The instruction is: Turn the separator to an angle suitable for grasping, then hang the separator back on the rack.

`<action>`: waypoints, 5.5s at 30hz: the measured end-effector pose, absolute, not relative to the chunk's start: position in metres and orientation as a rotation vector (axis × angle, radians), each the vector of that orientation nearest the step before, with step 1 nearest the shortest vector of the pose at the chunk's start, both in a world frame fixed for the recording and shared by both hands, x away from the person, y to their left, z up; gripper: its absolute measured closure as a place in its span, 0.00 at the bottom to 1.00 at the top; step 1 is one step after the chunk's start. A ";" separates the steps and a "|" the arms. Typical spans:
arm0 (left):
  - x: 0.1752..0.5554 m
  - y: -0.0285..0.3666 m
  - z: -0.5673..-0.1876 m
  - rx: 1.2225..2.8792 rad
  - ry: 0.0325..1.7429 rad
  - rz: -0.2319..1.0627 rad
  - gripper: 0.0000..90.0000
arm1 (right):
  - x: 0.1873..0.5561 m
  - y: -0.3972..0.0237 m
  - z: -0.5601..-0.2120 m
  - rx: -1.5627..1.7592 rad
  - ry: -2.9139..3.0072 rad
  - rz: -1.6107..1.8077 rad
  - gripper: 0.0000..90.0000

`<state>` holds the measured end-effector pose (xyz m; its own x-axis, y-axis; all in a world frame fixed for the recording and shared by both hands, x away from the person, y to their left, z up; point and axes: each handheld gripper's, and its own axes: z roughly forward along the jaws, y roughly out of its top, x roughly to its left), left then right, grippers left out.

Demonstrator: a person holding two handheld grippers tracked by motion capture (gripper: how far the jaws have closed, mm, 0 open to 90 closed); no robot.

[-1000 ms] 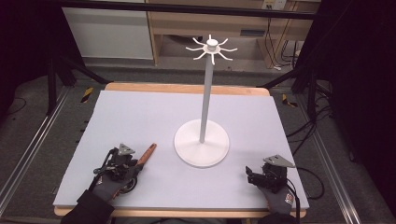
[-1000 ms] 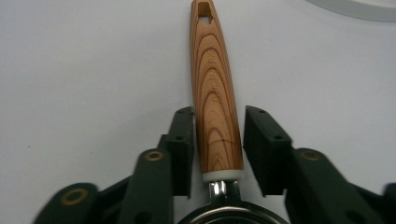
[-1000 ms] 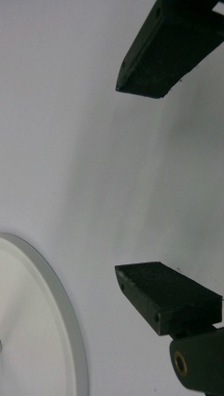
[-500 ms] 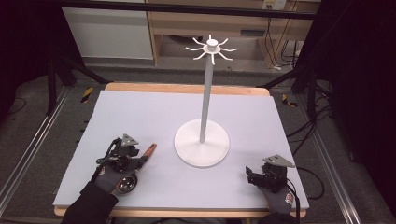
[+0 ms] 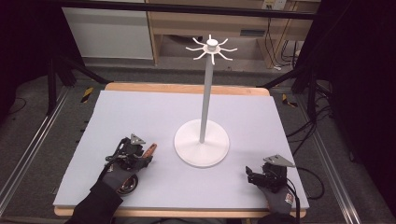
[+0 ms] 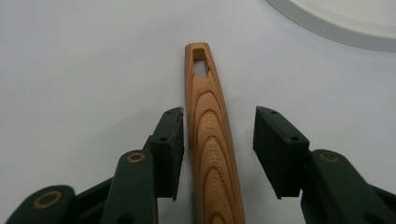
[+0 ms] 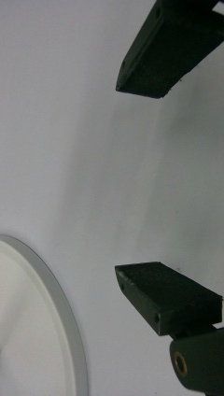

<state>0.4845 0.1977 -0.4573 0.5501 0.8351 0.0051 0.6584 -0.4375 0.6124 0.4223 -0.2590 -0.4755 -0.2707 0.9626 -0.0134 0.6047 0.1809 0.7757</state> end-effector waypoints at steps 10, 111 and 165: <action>0.488 0.198 -0.463 2.251 1.220 0.411 0.65 | 0.423 -0.259 -0.476 1.470 1.950 0.916 0.12; 0.404 0.220 -0.324 1.712 0.885 0.633 0.75 | 0.423 -0.261 -0.475 1.489 1.941 0.919 0.12; 0.440 0.161 -0.236 1.569 0.763 0.621 0.75 | 0.422 -0.260 -0.475 1.478 1.943 0.927 0.12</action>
